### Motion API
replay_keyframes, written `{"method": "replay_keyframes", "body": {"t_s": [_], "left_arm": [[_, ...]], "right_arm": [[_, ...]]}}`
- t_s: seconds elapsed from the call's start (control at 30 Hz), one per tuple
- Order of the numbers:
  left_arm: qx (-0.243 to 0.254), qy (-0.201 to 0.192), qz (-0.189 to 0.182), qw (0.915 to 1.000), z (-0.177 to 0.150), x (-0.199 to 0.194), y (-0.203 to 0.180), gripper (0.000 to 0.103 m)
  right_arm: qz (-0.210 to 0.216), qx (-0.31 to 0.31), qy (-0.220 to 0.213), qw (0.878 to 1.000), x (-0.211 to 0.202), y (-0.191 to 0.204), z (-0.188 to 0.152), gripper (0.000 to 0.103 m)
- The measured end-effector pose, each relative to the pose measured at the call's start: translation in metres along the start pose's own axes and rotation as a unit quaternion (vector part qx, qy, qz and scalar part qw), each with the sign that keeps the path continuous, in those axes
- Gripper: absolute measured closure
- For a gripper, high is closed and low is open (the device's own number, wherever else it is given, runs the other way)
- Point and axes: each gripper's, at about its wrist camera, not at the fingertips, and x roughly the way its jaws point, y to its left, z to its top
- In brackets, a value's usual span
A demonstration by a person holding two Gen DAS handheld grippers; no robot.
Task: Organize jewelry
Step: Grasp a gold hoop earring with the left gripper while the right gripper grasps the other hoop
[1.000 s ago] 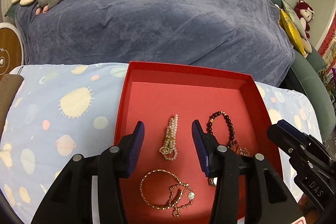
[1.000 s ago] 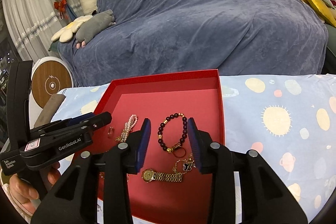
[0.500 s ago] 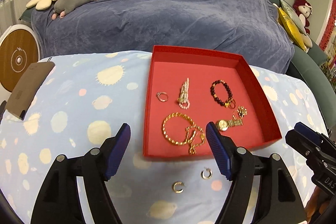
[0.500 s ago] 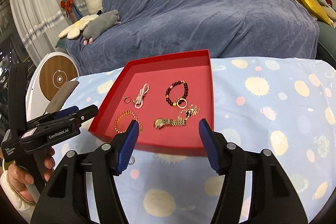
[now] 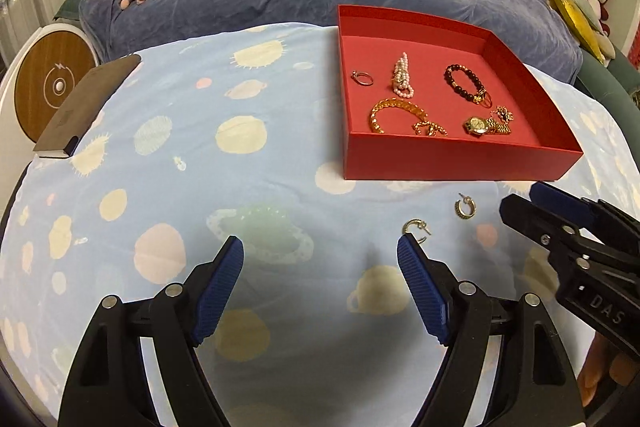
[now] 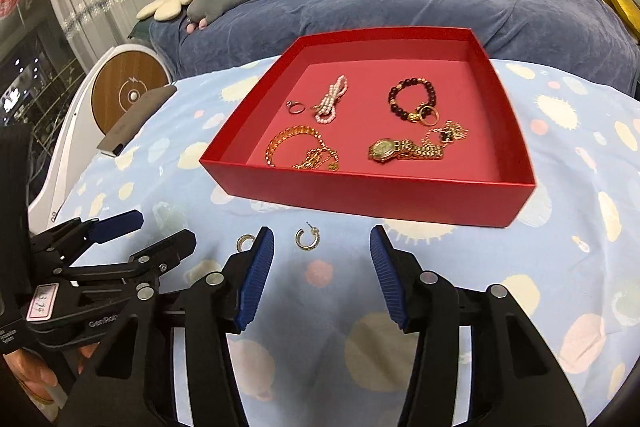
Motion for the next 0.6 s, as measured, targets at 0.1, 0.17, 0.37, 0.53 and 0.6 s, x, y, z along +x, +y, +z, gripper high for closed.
{"method": "replay_keyframes", "body": {"t_s": [0.1, 0.17, 0.37, 0.53, 0.6], "left_arm": [[0.0, 0.003, -0.001, 1.0, -0.003, 0.002, 0.007, 0.027], [0.0, 0.004, -0.002, 1.0, -0.004, 0.003, 0.01, 0.027], [-0.001, 0.009, -0.008, 0.9999, -0.007, 0.003, 0.013, 0.027], [0.007, 0.014, -0.01, 0.9998, -0.008, 0.005, 0.008, 0.027], [0.008, 0.015, -0.011, 0.9998, -0.009, 0.006, 0.006, 0.027]], "right_arm": [[-0.001, -0.01, 0.01, 1.0, 0.013, 0.008, -0.003, 0.06], [-0.005, -0.021, 0.014, 1.0, 0.02, 0.011, -0.005, 0.062], [-0.012, -0.033, 0.024, 0.999, 0.033, 0.016, -0.008, 0.069], [-0.019, -0.043, 0.022, 0.999, 0.036, 0.018, -0.007, 0.081], [-0.024, -0.049, 0.021, 0.998, 0.036, 0.019, -0.007, 0.087]]}}
